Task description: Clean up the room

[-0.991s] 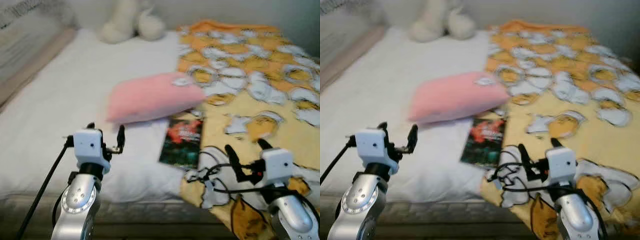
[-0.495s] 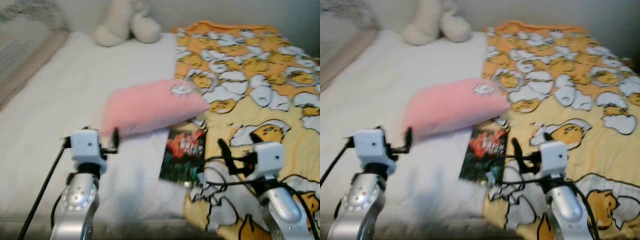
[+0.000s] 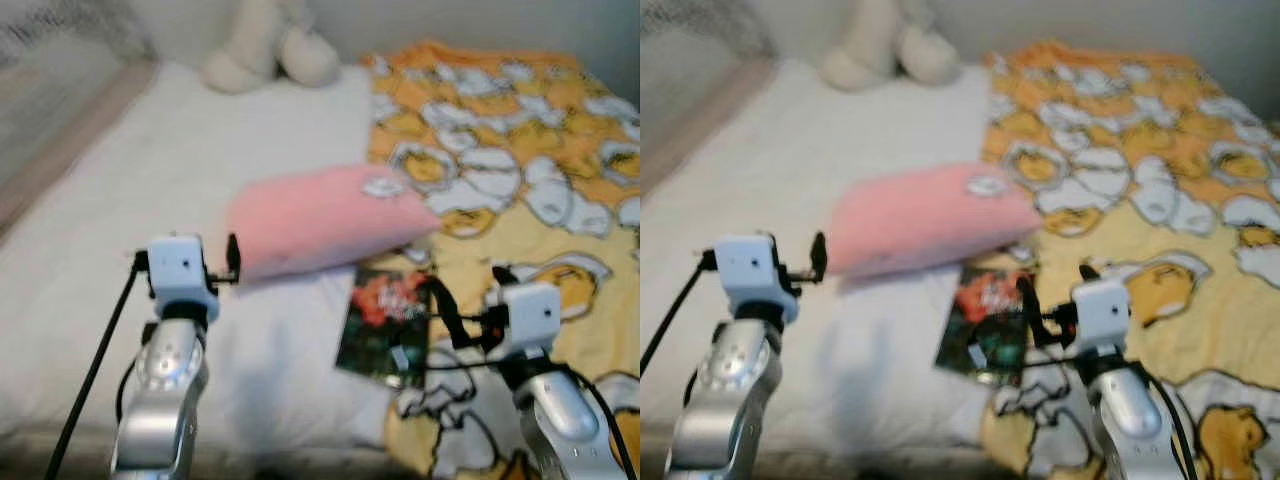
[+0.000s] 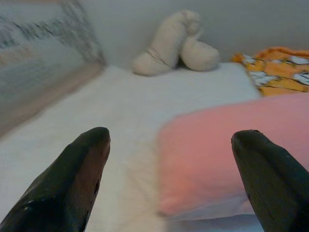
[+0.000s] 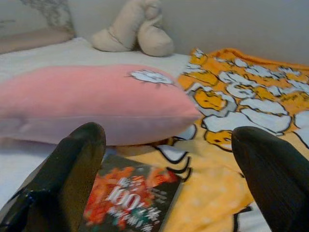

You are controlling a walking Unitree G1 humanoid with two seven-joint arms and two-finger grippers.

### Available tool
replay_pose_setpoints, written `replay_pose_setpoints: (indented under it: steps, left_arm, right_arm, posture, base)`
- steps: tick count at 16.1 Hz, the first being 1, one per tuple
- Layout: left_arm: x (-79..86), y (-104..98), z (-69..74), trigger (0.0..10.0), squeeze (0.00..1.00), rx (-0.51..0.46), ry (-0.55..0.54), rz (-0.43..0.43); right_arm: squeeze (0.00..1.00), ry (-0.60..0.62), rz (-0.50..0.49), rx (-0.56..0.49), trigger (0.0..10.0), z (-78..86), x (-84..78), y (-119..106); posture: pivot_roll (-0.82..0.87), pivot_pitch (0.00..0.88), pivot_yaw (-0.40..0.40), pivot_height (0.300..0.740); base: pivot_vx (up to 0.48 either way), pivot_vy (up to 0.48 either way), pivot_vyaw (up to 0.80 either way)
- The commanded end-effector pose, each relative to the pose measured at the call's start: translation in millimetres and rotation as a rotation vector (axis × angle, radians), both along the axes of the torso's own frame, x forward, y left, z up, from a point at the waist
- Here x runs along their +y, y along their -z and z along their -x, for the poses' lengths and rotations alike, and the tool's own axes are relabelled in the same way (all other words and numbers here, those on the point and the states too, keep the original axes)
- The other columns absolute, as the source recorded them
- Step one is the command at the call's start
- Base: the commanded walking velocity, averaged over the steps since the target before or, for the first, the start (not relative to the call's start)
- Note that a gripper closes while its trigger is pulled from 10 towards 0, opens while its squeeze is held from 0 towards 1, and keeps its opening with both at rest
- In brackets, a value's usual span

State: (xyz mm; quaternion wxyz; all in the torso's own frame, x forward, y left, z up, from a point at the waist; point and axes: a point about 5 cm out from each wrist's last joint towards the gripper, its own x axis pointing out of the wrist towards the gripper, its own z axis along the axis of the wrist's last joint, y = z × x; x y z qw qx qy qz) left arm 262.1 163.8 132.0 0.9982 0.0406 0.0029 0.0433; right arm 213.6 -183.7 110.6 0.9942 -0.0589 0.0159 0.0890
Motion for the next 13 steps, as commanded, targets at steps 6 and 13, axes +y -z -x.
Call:
replay_pose_setpoints:
  steps: [6, 13]
  left_arm:
    - [-10.4, 2, -14.7, 10.0, 0.00, 0.031, 0.087, 0.018]
    - [-5.5, 9, -12.6, 10.0, 0.00, 0.036, 0.021, 0.015]
  right_arm:
    - [0.00, 0.048, 0.006, -0.016, 10.0, 5.5, -7.4, -4]
    - [0.00, 0.028, -0.001, -0.012, 10.0, 2.5, -1.4, -3]
  posture:
    - [-0.23, 0.000, 0.090, 0.727]
    - [-0.21, 0.000, 0.079, 0.727]
  base:
    - [0.000, 0.000, 0.00]
    - [0.000, 0.000, 0.00]
